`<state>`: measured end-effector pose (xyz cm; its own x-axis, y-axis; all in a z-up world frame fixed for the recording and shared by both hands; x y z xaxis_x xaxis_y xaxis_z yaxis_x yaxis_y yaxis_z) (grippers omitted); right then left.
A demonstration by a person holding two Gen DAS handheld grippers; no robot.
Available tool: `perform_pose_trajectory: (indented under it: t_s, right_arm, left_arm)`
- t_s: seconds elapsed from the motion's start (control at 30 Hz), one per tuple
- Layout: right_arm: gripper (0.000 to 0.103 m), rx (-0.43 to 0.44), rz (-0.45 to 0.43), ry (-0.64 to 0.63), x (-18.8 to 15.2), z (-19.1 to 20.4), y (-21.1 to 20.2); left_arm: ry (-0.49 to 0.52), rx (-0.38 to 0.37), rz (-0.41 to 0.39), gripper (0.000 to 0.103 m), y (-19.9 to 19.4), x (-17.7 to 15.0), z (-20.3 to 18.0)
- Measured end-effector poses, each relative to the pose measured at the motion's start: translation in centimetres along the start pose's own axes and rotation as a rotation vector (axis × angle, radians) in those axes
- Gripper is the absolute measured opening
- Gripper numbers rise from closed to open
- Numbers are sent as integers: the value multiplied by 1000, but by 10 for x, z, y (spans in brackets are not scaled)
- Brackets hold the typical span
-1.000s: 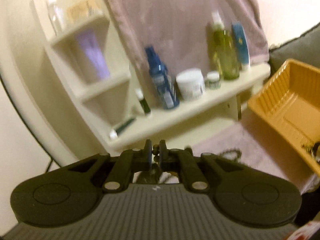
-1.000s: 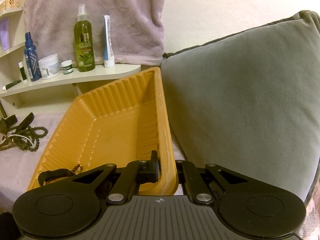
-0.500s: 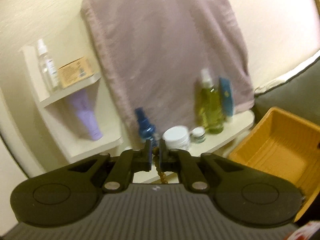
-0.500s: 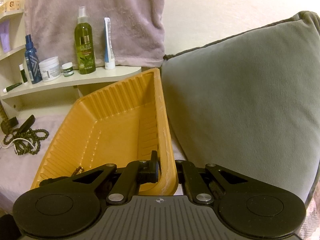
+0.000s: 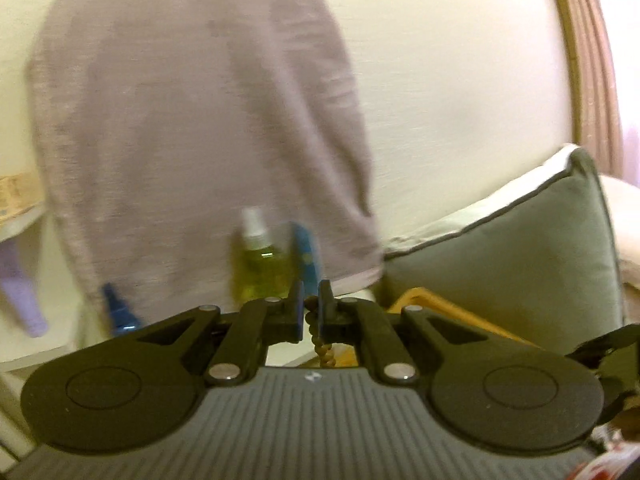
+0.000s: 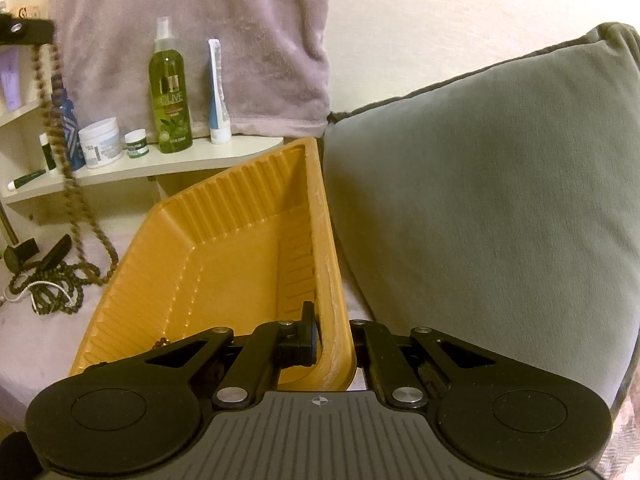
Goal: Organize jewelry
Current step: 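Lift the dark beaded strand into the orange tray and open the left gripper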
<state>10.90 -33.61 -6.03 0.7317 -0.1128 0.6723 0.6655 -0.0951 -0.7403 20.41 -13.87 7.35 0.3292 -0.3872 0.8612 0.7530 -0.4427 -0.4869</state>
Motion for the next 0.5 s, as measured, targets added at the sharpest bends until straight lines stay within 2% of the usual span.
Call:
perform_pose_trajectory:
  t_s: [0.23,0.5]
  right_arm:
    - [4,5,8,-4,2,0,1]
    - [4,6,9,2,2,-1,2]
  left_arm:
    - [6,-114,58,6,29,-10,-39]
    - [-5,-206,190,6,63,-45,-64]
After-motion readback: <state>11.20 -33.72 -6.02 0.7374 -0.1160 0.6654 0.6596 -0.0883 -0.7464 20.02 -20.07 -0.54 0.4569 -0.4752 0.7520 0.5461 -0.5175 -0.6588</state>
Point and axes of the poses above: each gripper's, at about its wrist camera, not at the fingertips, and y roughly the way its jaws point, z to its left, x to its top, the point moved 5 cm from there along y, roughly the way its jaws point, and after that the axes turned 9 degrees about z, right-handed, at the moved point
